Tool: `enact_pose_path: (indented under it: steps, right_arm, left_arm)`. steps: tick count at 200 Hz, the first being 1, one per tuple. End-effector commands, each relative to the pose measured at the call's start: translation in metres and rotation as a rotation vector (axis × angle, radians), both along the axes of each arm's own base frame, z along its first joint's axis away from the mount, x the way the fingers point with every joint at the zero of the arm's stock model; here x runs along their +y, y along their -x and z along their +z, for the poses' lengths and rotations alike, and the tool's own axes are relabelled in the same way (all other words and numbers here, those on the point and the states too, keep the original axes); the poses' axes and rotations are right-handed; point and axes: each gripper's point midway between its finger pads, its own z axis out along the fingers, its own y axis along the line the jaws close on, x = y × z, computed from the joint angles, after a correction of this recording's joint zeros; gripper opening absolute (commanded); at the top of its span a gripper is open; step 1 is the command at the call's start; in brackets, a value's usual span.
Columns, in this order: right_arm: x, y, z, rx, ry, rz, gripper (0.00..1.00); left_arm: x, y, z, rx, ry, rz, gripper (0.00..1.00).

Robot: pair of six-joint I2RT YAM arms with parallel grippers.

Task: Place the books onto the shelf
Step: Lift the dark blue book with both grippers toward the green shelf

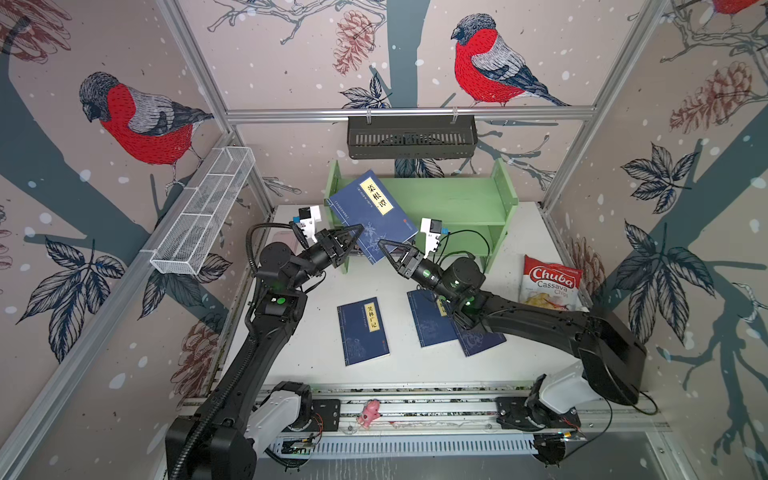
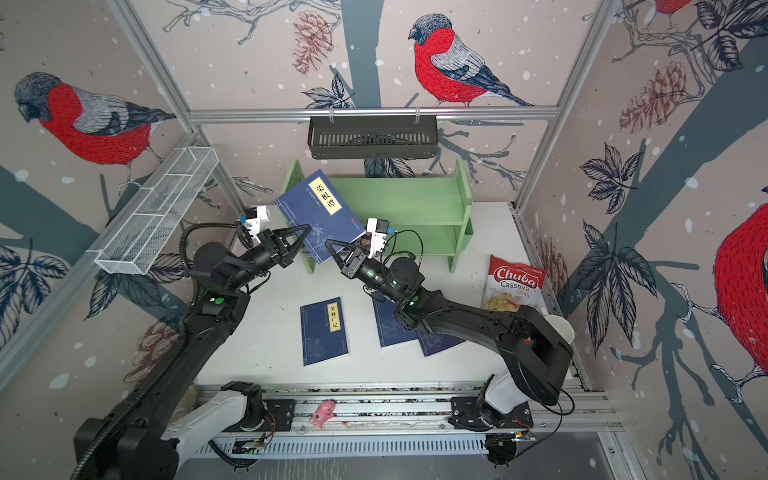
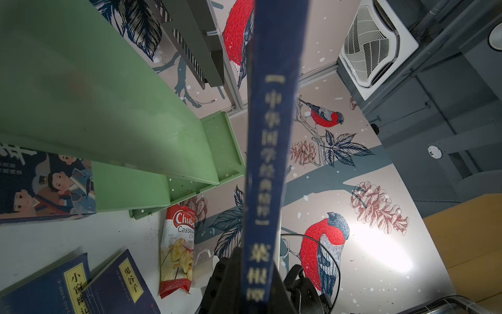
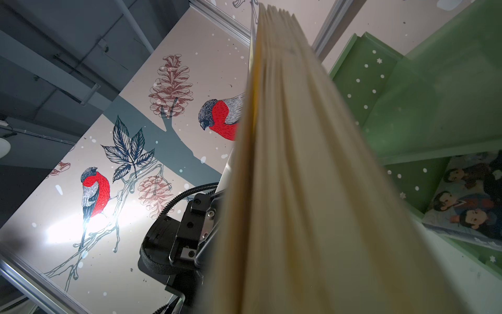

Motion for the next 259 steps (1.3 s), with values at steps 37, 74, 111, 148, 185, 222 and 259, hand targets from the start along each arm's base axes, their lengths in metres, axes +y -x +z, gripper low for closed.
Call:
enact_pose_path:
  steps: [37,74,111,148,185,222,259]
  right_arm:
    - [-0.013,0.018,0.010,-0.046,0.112,0.140,0.02]
    - [-0.023,0.034,0.004,-0.059,0.188,0.255,0.01]
    - [-0.034,0.038,-0.004,-0.032,0.204,0.325,0.01]
    - [-0.041,0.043,-0.006,-0.035,0.203,0.403,0.01]
    - [-0.040,0.044,-0.008,-0.039,0.210,0.461,0.01]
    - [-0.041,0.053,0.006,-0.092,0.200,0.517,0.01]
    - [-0.050,0.046,0.001,-0.076,0.283,0.506,0.01]
  left_arm:
    - [-0.015,0.034,0.009,-0.192,-0.096,-0.188,0.64]
    - [-0.008,0.043,0.001,-0.197,-0.091,-0.227,0.70]
    - [-0.002,0.047,0.001,-0.199,-0.068,-0.234,0.66]
    - [-0.002,0.052,-0.001,-0.194,-0.066,-0.257,0.43]
    - [-0.001,0.047,-0.004,-0.172,-0.054,-0.244,0.33]
    - [-0.002,0.048,0.001,-0.170,-0.047,-0.267,0.53]
    - [-0.002,0.053,0.002,-0.168,-0.051,-0.285,0.49]
